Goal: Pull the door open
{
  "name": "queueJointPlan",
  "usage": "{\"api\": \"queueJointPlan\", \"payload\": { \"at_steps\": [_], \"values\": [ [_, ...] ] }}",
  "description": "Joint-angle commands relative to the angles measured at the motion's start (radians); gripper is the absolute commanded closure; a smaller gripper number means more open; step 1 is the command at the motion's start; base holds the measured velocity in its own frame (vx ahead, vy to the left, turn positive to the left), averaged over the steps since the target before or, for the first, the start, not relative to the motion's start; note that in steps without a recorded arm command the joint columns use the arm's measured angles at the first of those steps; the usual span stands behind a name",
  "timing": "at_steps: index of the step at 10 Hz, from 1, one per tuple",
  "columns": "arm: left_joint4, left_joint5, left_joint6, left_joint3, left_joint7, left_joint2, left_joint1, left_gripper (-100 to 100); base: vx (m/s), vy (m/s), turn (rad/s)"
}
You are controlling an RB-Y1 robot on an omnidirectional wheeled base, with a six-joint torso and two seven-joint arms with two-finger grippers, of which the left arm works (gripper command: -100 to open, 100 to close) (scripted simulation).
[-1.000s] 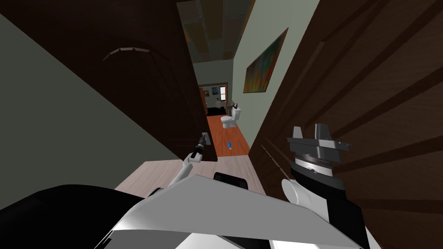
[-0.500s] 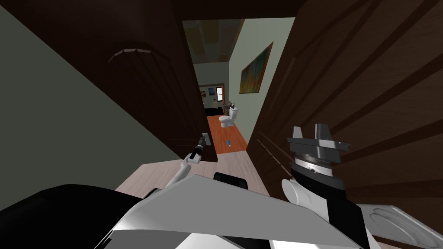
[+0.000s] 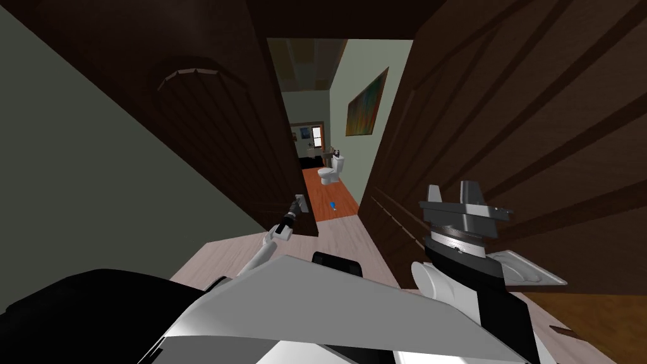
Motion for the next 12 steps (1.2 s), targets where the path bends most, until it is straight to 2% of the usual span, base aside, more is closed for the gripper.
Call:
{"api": "queueJointPlan", "payload": {
  "at_steps": [1,2,5,6,7,12],
  "values": [
    [-0.009,0.001,-0.012,-0.018,0.017,0.020,0.021,100,-0.229,0.092,-0.131],
    [-0.021,0.002,-0.022,-0.032,0.032,0.038,0.035,100,-0.209,0.106,-0.145],
    [-0.044,0.004,-0.042,-0.061,0.060,0.073,0.063,100,-0.267,0.097,-0.116],
    [-0.040,0.002,-0.036,-0.059,0.054,0.064,0.057,100,-0.106,0.040,-0.032],
    [-0.051,0.003,-0.059,-0.077,0.074,0.089,0.085,100,-0.202,0.059,-0.113],
    [-0.083,0.007,-0.128,-0.114,0.126,0.165,0.147,100,-0.220,0.110,-0.149]
  ]
}}
